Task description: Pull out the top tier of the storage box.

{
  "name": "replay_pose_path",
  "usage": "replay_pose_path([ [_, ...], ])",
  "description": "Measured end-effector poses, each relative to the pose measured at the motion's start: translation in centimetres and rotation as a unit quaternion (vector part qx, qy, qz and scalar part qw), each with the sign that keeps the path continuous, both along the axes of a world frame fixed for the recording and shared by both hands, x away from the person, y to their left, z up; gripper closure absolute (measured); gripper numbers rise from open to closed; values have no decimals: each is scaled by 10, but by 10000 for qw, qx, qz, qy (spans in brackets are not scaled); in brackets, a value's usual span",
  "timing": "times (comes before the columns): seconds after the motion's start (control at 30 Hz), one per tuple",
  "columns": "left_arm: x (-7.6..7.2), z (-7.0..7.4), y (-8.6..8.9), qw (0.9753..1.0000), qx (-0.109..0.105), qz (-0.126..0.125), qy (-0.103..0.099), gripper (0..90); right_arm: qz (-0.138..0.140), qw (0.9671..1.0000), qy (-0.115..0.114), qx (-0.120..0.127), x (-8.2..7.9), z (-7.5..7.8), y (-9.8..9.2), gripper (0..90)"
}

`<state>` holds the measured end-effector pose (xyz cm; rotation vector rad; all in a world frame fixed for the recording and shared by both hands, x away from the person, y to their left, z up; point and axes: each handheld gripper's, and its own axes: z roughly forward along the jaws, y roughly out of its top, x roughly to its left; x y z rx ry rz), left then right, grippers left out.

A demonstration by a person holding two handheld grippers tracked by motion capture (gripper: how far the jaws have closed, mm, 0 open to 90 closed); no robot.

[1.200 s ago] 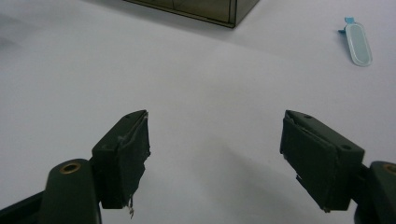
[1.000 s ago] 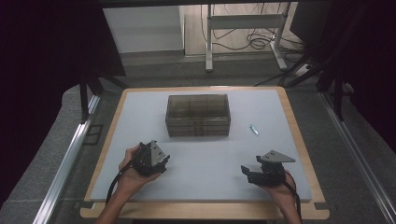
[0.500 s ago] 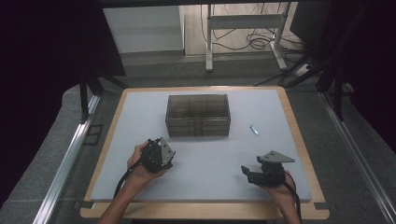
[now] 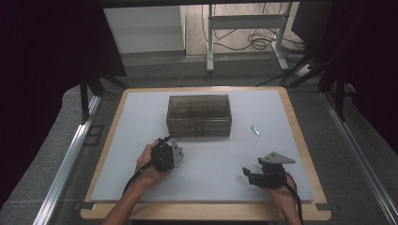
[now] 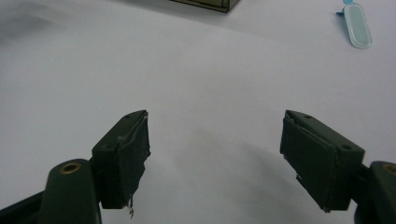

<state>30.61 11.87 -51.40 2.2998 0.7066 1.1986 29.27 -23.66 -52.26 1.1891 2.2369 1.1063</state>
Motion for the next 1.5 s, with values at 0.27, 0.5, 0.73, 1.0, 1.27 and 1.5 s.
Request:
replay_pose_path([
  [0.27, 4, -1, -5, 10000, 90, -21, -2, 402, 11, 10000, -11, 34, 0, 0, -1, 235],
  [0.5, 10, -3, -9, 9998, 202, -21, 1, 411, 21, 10000, 8, 13, 1, -1, 0, 235],
  [0.73, 14, -2, -11, 9996, 269, -32, 8, 417, 27, 10000, 9, 60, 0, 0, 0, 235],
  [1.0, 20, -2, -16, 9996, 262, -73, -39, 419, 8, 10000, -33, 57, 0, 1, 0, 236],
  [1.27, 24, 0, -20, 9993, 369, -106, -42, 421, 19, 10000, -21, 49, 0, 0, 1, 235],
  [1.5, 27, -2, -24, 9994, 317, -125, -90, 427, 11, 10000, -57, 34, 0, 0, 2, 238],
])
